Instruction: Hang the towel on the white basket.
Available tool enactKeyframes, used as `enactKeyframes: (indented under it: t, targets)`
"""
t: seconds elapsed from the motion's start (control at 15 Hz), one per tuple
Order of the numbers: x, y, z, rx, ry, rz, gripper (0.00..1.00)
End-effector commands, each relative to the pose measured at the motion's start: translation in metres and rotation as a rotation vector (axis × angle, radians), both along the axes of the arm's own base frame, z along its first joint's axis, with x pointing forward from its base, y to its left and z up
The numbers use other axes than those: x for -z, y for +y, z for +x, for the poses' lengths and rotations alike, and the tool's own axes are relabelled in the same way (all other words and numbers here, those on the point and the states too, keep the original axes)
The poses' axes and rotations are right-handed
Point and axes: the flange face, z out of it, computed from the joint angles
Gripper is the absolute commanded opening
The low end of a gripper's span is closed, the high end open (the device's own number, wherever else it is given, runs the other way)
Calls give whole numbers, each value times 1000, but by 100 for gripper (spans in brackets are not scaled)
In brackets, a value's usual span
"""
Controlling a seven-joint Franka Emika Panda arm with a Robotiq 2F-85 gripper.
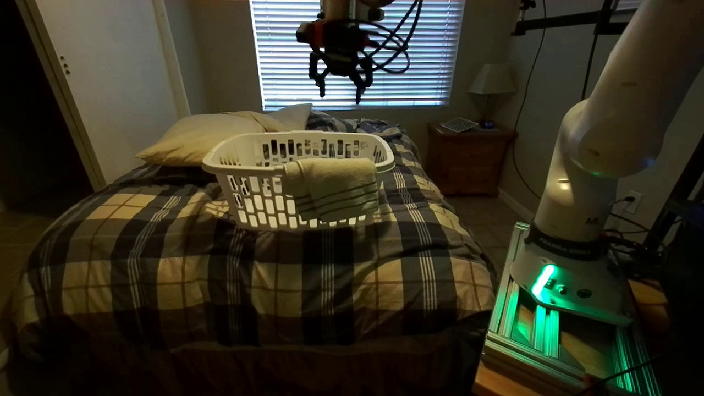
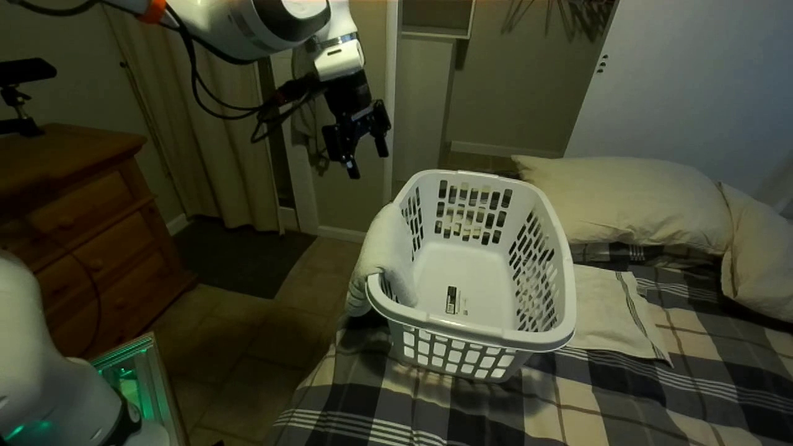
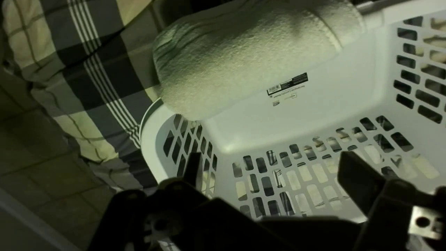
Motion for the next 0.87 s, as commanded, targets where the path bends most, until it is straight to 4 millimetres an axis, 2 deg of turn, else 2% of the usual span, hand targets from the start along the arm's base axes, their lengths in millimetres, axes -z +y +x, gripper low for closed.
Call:
enactKeyframes:
  t: [0.0,0.4,0.47,0.53,0.8]
  targets:
    - [-14,-2,-16,-184,66,-52,100]
    - [-26,0,-25,-427,101,-103,100]
    - [-26,1,-25,-443,97,-107,100]
    - [-23,1,-17,-393,100,-100,100]
    - [-21,1,-16,-398,105,-103,100]
